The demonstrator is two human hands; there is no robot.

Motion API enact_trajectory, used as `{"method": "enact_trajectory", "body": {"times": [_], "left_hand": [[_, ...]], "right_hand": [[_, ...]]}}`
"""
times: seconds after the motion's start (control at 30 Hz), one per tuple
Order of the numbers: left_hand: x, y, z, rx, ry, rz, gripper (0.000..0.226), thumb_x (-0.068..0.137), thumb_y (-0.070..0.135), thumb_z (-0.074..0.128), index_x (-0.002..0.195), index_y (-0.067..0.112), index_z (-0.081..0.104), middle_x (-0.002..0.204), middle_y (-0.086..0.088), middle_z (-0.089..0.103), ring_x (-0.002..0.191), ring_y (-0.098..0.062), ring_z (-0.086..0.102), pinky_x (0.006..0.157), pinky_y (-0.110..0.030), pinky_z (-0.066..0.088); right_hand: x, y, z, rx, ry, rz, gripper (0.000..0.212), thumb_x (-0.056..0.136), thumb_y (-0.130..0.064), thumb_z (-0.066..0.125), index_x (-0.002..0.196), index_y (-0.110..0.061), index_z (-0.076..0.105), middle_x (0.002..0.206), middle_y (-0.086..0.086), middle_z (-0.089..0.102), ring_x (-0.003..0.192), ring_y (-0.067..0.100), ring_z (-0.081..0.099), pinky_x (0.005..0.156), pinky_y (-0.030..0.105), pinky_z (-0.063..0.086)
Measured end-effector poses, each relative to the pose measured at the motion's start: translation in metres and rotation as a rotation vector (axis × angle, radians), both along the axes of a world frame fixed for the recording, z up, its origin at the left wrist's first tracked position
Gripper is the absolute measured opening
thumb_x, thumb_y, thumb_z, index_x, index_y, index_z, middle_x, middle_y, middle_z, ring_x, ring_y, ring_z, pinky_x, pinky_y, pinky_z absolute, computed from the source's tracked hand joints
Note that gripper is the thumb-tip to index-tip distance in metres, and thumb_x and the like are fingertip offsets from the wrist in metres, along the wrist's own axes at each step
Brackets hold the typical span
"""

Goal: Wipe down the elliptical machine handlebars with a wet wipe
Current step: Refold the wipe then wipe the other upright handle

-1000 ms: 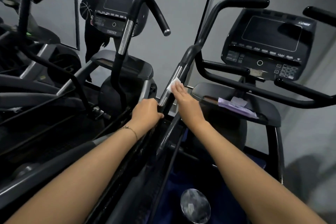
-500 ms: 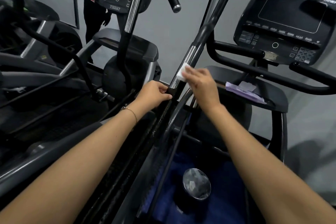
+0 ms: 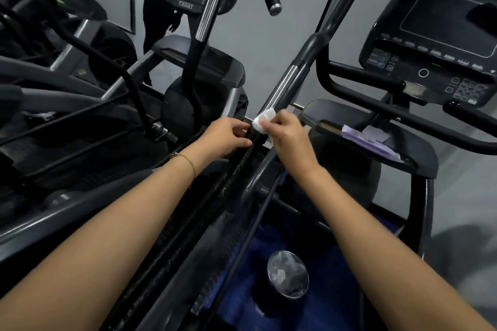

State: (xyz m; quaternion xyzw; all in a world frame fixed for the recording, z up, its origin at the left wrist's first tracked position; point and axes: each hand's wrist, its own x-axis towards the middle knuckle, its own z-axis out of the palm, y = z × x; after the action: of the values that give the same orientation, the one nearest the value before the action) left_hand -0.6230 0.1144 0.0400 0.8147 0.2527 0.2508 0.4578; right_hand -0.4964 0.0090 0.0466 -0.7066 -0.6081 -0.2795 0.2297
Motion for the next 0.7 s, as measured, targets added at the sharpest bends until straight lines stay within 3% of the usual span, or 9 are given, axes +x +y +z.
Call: {"method": "enact_trajectory", "body": {"times": [0.1, 0.2, 0.33, 0.47, 0.57, 0.63, 0.7], "left_hand": [[-0.004, -0.005, -0.011, -0.002, -0.012, 0.061, 0.037, 0.080, 0.012, 0.071, 0.117, 0.010, 0.065, 0.101, -0.006, 0.069, 0.090, -0.014, 0.063, 0.082, -0.026, 0.051], [-0.010, -0.010, -0.017, -0.041, 0.035, 0.155, 0.037, 0.077, 0.021, 0.076, 0.111, 0.006, 0.068, 0.093, -0.005, 0.068, 0.087, -0.017, 0.064, 0.081, -0.031, 0.055], [-0.019, -0.019, -0.020, 0.051, 0.066, 0.193, 0.036, 0.078, 0.019, 0.075, 0.111, 0.007, 0.068, 0.101, -0.009, 0.070, 0.098, -0.018, 0.065, 0.080, -0.020, 0.044], [-0.037, -0.025, -0.032, 0.058, 0.149, 0.198, 0.037, 0.077, 0.020, 0.075, 0.111, 0.008, 0.067, 0.105, -0.007, 0.070, 0.100, -0.018, 0.064, 0.083, -0.022, 0.045], [-0.054, -0.024, -0.045, 0.035, 0.236, 0.189, 0.033, 0.077, 0.022, 0.075, 0.106, 0.009, 0.069, 0.104, -0.007, 0.070, 0.090, -0.018, 0.065, 0.083, -0.026, 0.048], [-0.063, -0.025, -0.050, 0.025, 0.265, 0.165, 0.034, 0.077, 0.025, 0.076, 0.106, 0.010, 0.069, 0.102, -0.007, 0.071, 0.074, -0.015, 0.062, 0.075, -0.027, 0.050], [-0.071, -0.026, -0.053, 0.025, 0.264, 0.153, 0.035, 0.076, 0.026, 0.076, 0.107, 0.010, 0.069, 0.103, -0.005, 0.071, 0.075, -0.016, 0.064, 0.073, -0.025, 0.050]], "right_hand": [[-0.011, -0.014, -0.014, -0.058, -0.035, 0.088, 0.028, 0.075, 0.003, 0.069, 0.102, -0.003, 0.069, 0.076, 0.012, 0.055, 0.070, 0.026, 0.054, 0.059, 0.023, 0.038], [-0.010, -0.011, -0.002, -0.044, -0.001, 0.024, 0.026, 0.078, 0.002, 0.067, 0.103, -0.004, 0.068, 0.080, 0.012, 0.055, 0.075, 0.027, 0.054, 0.059, 0.033, 0.049], [-0.030, -0.020, -0.020, -0.132, -0.083, 0.032, 0.031, 0.070, 0.005, 0.070, 0.100, -0.004, 0.066, 0.082, 0.011, 0.057, 0.074, 0.028, 0.055, 0.050, 0.030, 0.046], [-0.031, -0.013, -0.024, -0.080, 0.165, -0.022, 0.015, 0.091, -0.013, 0.053, 0.097, -0.002, 0.062, 0.084, 0.005, 0.048, 0.082, 0.020, 0.047, 0.067, 0.032, 0.040], [-0.052, -0.013, -0.040, 0.011, 0.246, -0.040, 0.015, 0.090, -0.009, 0.053, 0.097, -0.001, 0.063, 0.079, 0.001, 0.041, 0.079, 0.015, 0.040, 0.065, 0.029, 0.034], [-0.059, -0.018, -0.052, -0.111, 0.199, -0.011, 0.022, 0.093, -0.013, 0.047, 0.103, -0.004, 0.064, 0.085, 0.004, 0.046, 0.082, 0.015, 0.040, 0.069, 0.027, 0.031], [-0.058, -0.020, -0.047, -0.149, 0.217, -0.014, 0.023, 0.092, -0.022, 0.044, 0.092, -0.010, 0.064, 0.085, 0.001, 0.047, 0.083, 0.015, 0.042, 0.072, 0.031, 0.034]]}}
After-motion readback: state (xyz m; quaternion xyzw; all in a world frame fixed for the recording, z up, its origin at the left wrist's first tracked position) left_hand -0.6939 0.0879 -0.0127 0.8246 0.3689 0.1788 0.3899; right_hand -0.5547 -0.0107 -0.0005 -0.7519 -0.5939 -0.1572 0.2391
